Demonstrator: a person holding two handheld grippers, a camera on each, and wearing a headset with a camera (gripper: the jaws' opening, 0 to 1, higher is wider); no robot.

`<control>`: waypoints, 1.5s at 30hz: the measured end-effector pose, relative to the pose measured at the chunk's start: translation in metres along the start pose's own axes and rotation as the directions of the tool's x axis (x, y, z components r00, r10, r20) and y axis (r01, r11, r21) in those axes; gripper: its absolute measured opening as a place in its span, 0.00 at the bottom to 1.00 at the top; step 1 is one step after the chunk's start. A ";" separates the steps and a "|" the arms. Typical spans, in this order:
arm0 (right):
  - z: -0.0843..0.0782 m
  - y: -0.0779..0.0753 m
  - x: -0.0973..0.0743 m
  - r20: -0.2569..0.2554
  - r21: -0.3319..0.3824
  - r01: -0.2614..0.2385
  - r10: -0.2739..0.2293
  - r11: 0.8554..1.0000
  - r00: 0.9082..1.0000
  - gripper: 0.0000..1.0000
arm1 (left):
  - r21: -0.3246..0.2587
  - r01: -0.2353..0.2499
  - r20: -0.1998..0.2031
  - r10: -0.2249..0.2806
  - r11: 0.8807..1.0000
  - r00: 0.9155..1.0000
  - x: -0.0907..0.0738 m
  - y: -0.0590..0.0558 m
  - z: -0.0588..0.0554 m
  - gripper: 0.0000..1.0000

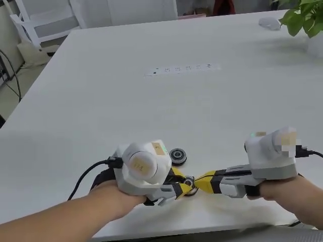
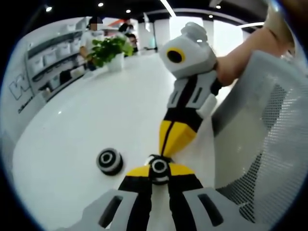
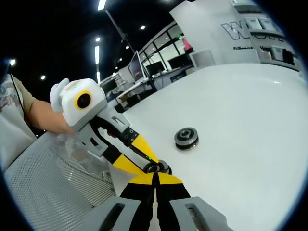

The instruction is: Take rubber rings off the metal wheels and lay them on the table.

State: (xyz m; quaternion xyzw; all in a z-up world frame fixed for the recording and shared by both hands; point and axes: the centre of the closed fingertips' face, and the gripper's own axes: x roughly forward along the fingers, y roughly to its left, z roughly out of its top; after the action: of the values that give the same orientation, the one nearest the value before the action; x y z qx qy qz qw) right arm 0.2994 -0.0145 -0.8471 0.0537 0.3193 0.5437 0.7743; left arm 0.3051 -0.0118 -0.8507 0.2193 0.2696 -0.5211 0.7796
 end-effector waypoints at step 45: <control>0.005 -0.002 -0.004 0.056 0.045 -0.009 0.007 0.999 0.998 0.00 | -0.039 0.036 0.073 -0.033 0.999 0.997 -0.021 -0.005 0.017 0.33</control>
State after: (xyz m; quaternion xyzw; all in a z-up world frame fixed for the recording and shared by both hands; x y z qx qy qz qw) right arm 0.3029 -0.0179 -0.8425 0.0875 0.3097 0.5376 0.7794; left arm 0.2969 -0.0100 -0.8244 0.1796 0.2555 -0.5366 0.7839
